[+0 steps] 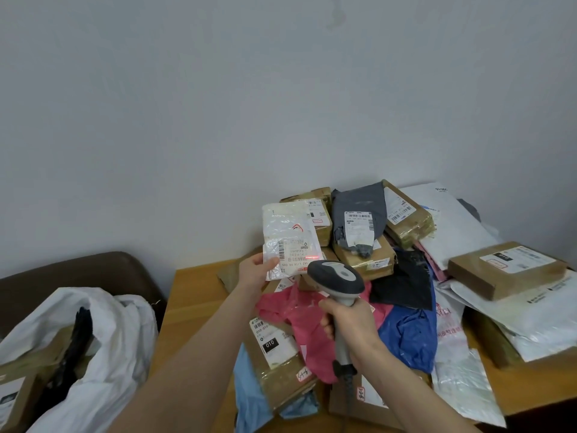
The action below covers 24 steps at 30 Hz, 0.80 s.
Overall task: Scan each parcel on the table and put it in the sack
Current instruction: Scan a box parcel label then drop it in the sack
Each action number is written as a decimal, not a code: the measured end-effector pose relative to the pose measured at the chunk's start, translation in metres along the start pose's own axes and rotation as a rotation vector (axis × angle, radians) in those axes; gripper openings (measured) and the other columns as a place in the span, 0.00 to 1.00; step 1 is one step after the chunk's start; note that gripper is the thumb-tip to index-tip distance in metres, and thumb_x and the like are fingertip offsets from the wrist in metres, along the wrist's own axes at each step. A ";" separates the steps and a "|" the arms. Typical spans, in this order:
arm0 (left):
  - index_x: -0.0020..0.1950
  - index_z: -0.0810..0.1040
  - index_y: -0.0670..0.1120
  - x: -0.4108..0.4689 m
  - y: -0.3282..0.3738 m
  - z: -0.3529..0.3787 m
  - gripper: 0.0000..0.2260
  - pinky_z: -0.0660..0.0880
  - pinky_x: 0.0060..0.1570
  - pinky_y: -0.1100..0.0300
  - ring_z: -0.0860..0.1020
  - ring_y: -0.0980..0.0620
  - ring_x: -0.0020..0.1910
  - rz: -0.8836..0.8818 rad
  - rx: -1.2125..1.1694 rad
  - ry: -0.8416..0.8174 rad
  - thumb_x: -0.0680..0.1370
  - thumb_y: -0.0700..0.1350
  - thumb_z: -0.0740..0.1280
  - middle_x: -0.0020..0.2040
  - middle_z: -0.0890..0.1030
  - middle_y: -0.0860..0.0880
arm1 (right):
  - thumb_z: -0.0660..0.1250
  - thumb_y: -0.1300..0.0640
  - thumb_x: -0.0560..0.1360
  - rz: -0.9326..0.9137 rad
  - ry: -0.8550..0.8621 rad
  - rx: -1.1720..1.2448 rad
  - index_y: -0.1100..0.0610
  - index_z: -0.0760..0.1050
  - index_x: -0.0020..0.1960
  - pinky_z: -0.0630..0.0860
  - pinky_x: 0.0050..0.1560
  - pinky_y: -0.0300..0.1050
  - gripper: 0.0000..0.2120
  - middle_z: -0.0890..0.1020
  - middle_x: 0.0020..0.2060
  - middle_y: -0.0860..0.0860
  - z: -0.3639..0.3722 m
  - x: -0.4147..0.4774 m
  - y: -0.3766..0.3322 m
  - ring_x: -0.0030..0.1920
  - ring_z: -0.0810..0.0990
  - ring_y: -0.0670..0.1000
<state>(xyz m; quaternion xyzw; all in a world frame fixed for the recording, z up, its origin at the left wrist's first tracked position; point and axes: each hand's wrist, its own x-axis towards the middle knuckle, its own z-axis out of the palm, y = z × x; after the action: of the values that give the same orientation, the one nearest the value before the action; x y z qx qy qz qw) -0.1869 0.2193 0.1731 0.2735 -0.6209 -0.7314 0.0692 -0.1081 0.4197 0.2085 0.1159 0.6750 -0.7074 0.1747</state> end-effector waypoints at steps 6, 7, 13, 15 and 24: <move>0.45 0.79 0.45 -0.009 -0.001 -0.004 0.05 0.79 0.31 0.61 0.84 0.52 0.36 0.010 0.001 0.032 0.74 0.35 0.70 0.39 0.84 0.47 | 0.68 0.67 0.72 -0.003 -0.025 -0.026 0.63 0.76 0.33 0.70 0.28 0.43 0.09 0.76 0.24 0.55 -0.002 -0.010 -0.001 0.24 0.72 0.51; 0.46 0.79 0.45 -0.011 -0.001 -0.006 0.05 0.80 0.33 0.59 0.84 0.51 0.37 0.010 0.000 0.033 0.75 0.35 0.70 0.40 0.84 0.47 | 0.68 0.67 0.72 -0.005 -0.030 -0.030 0.63 0.76 0.33 0.70 0.28 0.43 0.09 0.76 0.24 0.55 -0.002 -0.012 0.000 0.24 0.72 0.51; 0.48 0.79 0.44 -0.034 -0.002 -0.019 0.05 0.79 0.30 0.60 0.84 0.52 0.35 0.022 -0.015 0.048 0.75 0.36 0.70 0.37 0.85 0.49 | 0.67 0.67 0.73 -0.020 -0.093 -0.056 0.62 0.75 0.33 0.70 0.27 0.42 0.10 0.75 0.23 0.54 0.001 -0.027 0.004 0.23 0.72 0.49; 0.48 0.79 0.44 -0.044 -0.004 -0.027 0.05 0.77 0.28 0.62 0.83 0.53 0.32 0.044 -0.026 0.065 0.75 0.35 0.69 0.35 0.84 0.51 | 0.68 0.67 0.73 -0.030 -0.118 -0.052 0.62 0.75 0.32 0.70 0.27 0.42 0.11 0.75 0.23 0.54 0.004 -0.033 0.007 0.22 0.72 0.49; 0.51 0.78 0.45 -0.083 -0.012 -0.117 0.04 0.76 0.29 0.67 0.82 0.57 0.34 0.059 -0.047 0.213 0.77 0.38 0.68 0.42 0.83 0.50 | 0.69 0.67 0.73 -0.091 -0.318 -0.063 0.61 0.77 0.36 0.73 0.27 0.41 0.08 0.79 0.26 0.55 0.080 -0.043 0.008 0.24 0.75 0.48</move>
<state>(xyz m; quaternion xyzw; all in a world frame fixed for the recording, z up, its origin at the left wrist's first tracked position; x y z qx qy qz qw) -0.0574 0.1570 0.1791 0.3296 -0.6005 -0.7101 0.1629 -0.0602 0.3441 0.2235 -0.0336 0.6653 -0.7025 0.2505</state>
